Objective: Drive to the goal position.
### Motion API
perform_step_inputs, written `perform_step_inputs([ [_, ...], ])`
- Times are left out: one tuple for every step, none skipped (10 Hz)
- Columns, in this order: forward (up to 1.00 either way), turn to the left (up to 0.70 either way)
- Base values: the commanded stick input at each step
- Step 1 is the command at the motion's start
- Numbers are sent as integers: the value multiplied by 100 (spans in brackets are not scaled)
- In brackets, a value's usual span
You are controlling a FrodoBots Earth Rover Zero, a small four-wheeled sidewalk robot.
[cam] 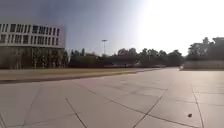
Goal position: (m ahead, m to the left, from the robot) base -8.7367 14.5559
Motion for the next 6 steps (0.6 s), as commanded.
perform_step_inputs([
  [7, 0],
  [7, 0],
  [6, 0],
  [6, 0],
  [7, 0],
  [7, 0],
])
